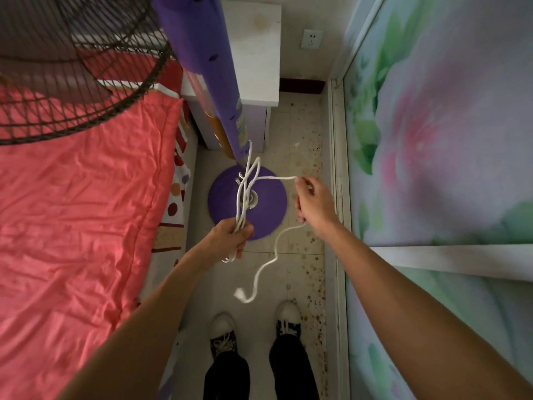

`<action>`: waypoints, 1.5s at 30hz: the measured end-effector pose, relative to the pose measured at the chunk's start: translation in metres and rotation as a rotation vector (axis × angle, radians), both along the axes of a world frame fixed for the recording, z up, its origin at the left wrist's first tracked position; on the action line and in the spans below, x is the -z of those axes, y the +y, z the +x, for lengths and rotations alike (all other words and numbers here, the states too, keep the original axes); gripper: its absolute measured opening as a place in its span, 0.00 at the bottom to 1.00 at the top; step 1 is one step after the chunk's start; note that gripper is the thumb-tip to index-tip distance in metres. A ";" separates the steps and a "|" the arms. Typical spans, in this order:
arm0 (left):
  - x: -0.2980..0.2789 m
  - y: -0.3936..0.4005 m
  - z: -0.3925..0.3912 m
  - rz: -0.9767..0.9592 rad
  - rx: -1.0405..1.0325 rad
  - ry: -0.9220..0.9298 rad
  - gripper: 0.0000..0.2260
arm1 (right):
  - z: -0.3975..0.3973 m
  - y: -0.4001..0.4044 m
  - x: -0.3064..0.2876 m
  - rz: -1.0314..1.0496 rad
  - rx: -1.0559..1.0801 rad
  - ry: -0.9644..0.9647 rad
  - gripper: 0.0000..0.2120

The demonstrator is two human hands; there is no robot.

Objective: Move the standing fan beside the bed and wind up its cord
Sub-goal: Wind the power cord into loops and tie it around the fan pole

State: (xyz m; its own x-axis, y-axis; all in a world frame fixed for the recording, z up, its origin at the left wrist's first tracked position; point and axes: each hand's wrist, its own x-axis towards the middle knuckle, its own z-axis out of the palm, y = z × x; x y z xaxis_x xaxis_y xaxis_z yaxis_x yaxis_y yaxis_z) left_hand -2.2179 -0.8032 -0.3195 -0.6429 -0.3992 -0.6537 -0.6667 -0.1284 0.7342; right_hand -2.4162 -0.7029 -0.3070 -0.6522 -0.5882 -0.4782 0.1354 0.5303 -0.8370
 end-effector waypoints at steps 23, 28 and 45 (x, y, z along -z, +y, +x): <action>-0.015 0.019 -0.034 0.475 -0.326 0.084 0.21 | 0.046 0.028 0.006 0.122 -0.634 -0.152 0.54; -0.017 0.024 -0.048 0.447 -0.269 0.037 0.17 | 0.046 0.031 0.015 0.127 -0.565 -0.079 0.36; -0.032 -0.018 -0.052 -1.295 0.612 0.148 0.25 | 0.008 0.032 0.005 0.253 -0.606 0.058 0.16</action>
State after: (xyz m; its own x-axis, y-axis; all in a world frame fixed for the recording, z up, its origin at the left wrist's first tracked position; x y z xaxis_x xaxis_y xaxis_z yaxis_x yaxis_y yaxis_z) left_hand -2.2694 -0.8211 -0.2873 -0.9561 -0.2909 0.0350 -0.2806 0.9435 0.1764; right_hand -2.4083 -0.6705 -0.3124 -0.2698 -0.7334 -0.6239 -0.2901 0.6798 -0.6736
